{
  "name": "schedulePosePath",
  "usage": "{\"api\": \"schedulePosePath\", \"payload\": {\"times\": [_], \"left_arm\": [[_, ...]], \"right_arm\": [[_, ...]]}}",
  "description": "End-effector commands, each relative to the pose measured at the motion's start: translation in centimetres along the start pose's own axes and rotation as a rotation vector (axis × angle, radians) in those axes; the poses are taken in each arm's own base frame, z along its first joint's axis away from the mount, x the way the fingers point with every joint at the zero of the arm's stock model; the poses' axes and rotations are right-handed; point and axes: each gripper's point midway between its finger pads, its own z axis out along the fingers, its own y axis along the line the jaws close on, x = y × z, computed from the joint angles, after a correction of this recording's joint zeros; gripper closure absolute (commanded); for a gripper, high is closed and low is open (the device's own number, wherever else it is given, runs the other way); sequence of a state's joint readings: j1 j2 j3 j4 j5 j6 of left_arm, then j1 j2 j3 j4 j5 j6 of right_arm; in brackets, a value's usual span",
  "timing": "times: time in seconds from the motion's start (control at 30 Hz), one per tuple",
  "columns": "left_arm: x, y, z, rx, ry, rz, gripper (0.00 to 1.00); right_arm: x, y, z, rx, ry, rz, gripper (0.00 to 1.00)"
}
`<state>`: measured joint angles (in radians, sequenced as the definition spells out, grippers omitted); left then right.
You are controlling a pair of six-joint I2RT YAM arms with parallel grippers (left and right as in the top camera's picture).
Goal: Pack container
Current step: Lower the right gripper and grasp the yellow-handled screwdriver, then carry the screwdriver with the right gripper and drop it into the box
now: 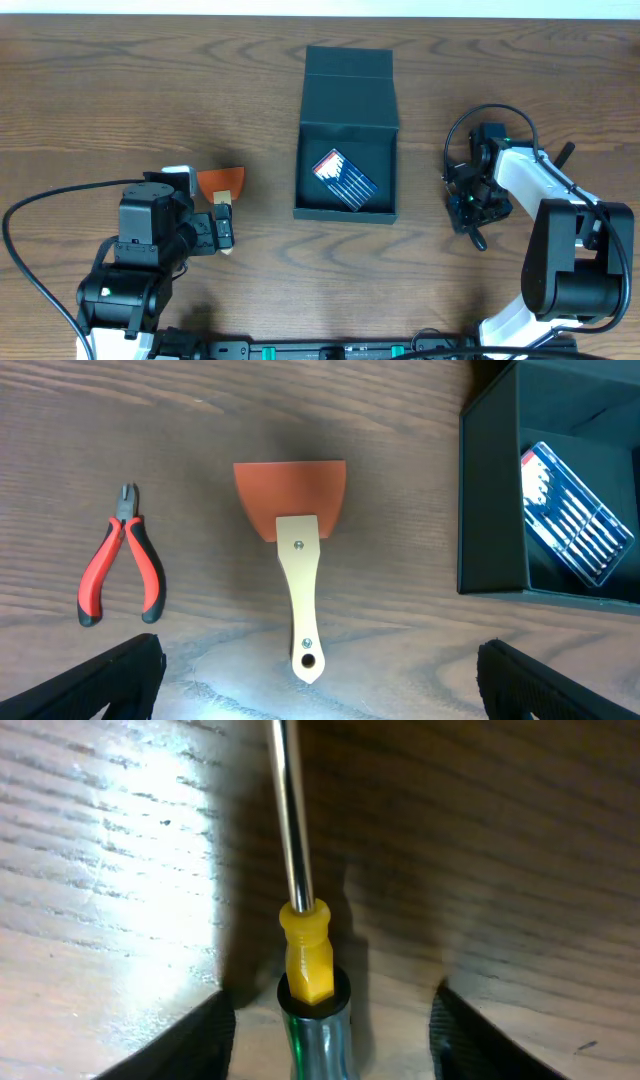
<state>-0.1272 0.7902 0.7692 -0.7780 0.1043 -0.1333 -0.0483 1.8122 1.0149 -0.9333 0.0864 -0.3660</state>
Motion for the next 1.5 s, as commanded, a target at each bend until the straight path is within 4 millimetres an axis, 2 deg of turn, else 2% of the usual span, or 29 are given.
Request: {"api": "schedulePosePath", "payload": {"times": [0.0, 0.1, 0.17, 0.57, 1.2, 1.37, 1.47], "left_arm": [[-0.7, 0.0, -0.4, -0.006, -0.02, 0.012, 0.01], [-0.7, 0.0, -0.4, -0.006, -0.02, 0.012, 0.02], [-0.7, 0.0, -0.4, -0.006, -0.02, 0.012, 0.01], [-0.7, 0.0, -0.4, -0.006, -0.02, 0.012, 0.02], [-0.7, 0.0, -0.4, -0.006, -0.021, 0.012, 0.01], [-0.7, 0.0, -0.4, -0.006, -0.021, 0.012, 0.01], [-0.7, 0.0, -0.4, -0.006, -0.021, 0.012, 0.01]], "right_arm": [[0.5, 1.9, 1.2, -0.08, 0.021, -0.005, 0.56], [0.5, 1.9, 1.2, -0.08, 0.021, -0.006, 0.68], [0.4, 1.8, 1.2, -0.078, 0.018, -0.003, 0.7], [0.3, 1.8, 1.2, -0.077, 0.014, 0.002, 0.98], [-0.5, 1.5, 0.7, -0.068, -0.009, 0.055, 0.99], [-2.3, 1.1, -1.8, -0.057, -0.044, 0.082, 0.99], [-4.3, 1.1, -4.7, -0.045, -0.103, 0.075, 0.99]]}}
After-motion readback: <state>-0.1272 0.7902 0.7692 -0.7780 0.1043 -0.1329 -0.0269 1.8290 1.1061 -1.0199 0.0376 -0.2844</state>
